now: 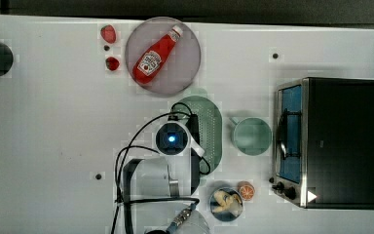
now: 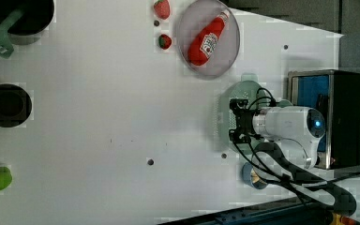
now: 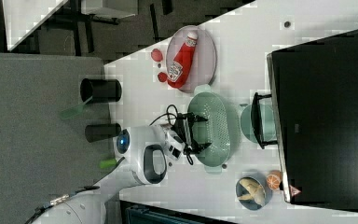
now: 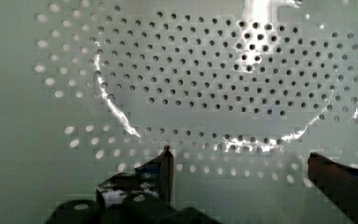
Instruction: Drag strainer right to left.
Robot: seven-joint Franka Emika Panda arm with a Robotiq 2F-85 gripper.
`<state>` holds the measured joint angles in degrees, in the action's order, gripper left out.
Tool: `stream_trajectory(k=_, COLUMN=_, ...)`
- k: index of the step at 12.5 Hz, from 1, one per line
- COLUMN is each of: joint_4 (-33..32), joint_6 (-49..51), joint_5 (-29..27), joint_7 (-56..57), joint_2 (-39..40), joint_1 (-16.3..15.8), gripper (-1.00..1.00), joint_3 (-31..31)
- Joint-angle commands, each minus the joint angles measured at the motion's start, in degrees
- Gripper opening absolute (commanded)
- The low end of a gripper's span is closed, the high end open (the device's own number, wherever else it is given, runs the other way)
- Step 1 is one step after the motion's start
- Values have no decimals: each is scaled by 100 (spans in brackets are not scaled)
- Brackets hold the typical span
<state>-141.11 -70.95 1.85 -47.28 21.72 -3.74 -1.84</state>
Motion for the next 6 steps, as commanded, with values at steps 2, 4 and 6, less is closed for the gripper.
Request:
stream_trajectory(k=2, joint_4=152, joint_6=-25, joint_5=71, joint_7=-655, joint_2=27, joint_1=-376, gripper=100, joint_3=-87)
stream_trajectory(k=4, joint_4=231, joint_6=-21, joint_5=71, joint_7=-1147, joint_2=82, joint_1=-591, gripper=100, joint_3=-112)
stream_trajectory(k=6, joint_4=306, joint_6=-22, joint_5=70, joint_7=-1472, joint_2=128, joint_1=-791, gripper=100, joint_3=-151)
